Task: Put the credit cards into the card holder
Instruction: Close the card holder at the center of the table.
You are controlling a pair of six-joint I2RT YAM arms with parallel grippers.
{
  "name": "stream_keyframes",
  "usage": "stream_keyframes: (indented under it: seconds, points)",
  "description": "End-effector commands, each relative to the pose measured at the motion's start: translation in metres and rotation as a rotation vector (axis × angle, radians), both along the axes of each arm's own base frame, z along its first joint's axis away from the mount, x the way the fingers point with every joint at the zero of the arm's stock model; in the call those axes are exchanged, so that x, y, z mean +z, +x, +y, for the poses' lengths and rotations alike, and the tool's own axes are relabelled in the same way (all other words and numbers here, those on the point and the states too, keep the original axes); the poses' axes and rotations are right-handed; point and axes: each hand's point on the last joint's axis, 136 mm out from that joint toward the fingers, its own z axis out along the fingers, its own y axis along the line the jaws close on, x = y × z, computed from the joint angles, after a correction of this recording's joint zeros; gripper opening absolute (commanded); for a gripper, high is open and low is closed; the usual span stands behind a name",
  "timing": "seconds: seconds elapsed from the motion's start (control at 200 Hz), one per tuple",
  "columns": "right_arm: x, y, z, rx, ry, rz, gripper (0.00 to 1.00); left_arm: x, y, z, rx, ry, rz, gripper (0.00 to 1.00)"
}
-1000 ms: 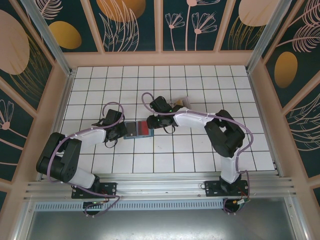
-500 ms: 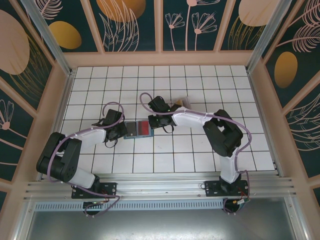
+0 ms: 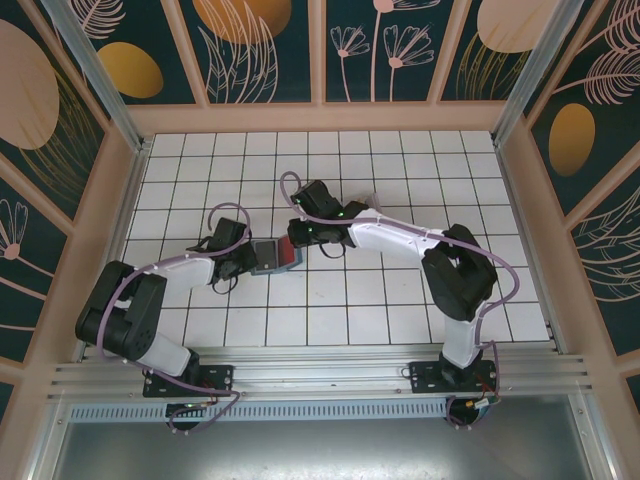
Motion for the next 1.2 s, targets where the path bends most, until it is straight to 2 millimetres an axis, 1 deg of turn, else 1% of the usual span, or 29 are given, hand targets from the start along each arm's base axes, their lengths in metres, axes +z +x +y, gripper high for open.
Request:
stream_keyframes:
  seconds: [0.0, 0.105, 0.12, 0.135, 0.22, 0.31, 0.375, 0.415, 0.435, 0.45, 0.485, 0.596, 0.641, 0.701, 0.741, 0.796, 0.886, 0.981, 1.136, 1.196]
  points:
    - [0.035, -0.002, 0.017, 0.022, 0.1, -0.019, 0.13, -0.019, -0.016, -0.052, -0.126, -0.133, 0.084, 0.06]
    - [0.037, -0.004, 0.021, 0.031, 0.125, -0.011, 0.13, -0.02, -0.014, -0.081, -0.172, -0.16, 0.087, 0.06]
    - [0.036, -0.004, 0.021, 0.031, 0.125, -0.01, 0.13, -0.017, -0.013, -0.086, -0.182, -0.167, 0.08, 0.06]
    - [0.036, -0.004, 0.021, 0.031, 0.124, -0.008, 0.13, -0.025, -0.016, -0.089, -0.189, -0.161, 0.103, 0.06]
    - [0.034, -0.003, 0.016, 0.024, 0.132, 0.0, 0.13, -0.03, -0.019, -0.109, -0.22, -0.185, 0.119, 0.06]
    - [0.033, -0.002, 0.011, 0.016, 0.154, 0.015, 0.13, -0.027, -0.022, -0.121, -0.227, -0.23, 0.11, 0.06]
    - [0.034, -0.003, 0.008, 0.009, 0.18, 0.031, 0.13, -0.019, -0.022, -0.121, -0.221, -0.244, 0.094, 0.06]
    - [0.034, -0.002, 0.007, 0.005, 0.197, 0.041, 0.13, -0.013, -0.021, -0.118, -0.212, -0.236, 0.077, 0.06]
    - [0.034, -0.002, 0.006, 0.003, 0.205, 0.044, 0.13, -0.013, -0.022, -0.115, -0.207, -0.223, 0.079, 0.06]
    - [0.033, -0.002, 0.006, 0.002, 0.209, 0.047, 0.13, -0.004, -0.02, -0.114, -0.206, -0.227, 0.055, 0.07]
    - [0.033, -0.002, 0.006, 0.0, 0.217, 0.05, 0.13, 0.003, -0.019, -0.11, -0.196, -0.213, 0.035, 0.08]
    - [0.025, 0.001, 0.008, 0.001, 0.205, 0.059, 0.13, 0.022, -0.018, -0.091, -0.154, -0.155, -0.01, 0.15]
    - [0.019, 0.002, 0.01, 0.002, 0.2, 0.067, 0.13, 0.024, -0.018, -0.078, -0.131, -0.121, -0.014, 0.17]
    - [0.009, 0.003, 0.012, 0.006, 0.185, 0.084, 0.13, 0.019, -0.02, -0.052, -0.083, -0.062, 0.003, 0.17]
    - [0.003, 0.002, 0.014, 0.012, 0.175, 0.092, 0.13, 0.017, -0.022, -0.038, -0.054, -0.061, 0.01, 0.17]
    - [-0.005, 0.0, 0.016, 0.018, 0.158, 0.1, 0.14, 0.018, -0.024, -0.024, -0.028, -0.081, 0.007, 0.17]
    - [-0.018, -0.004, 0.02, 0.03, 0.13, 0.114, 0.14, 0.029, -0.026, -0.008, 0.003, -0.064, -0.025, 0.18]
    - [-0.032, -0.011, 0.028, 0.051, 0.124, 0.145, 0.15, 0.041, -0.025, -0.003, 0.01, -0.055, -0.056, 0.17]
    - [-0.039, -0.018, 0.049, 0.094, 0.127, 0.161, 0.16, 0.051, -0.02, -0.009, 0.017, -0.104, -0.098, 0.18]
    - [-0.041, -0.018, 0.056, 0.108, 0.119, 0.163, 0.18, 0.056, -0.018, -0.012, 0.014, -0.125, -0.114, 0.18]
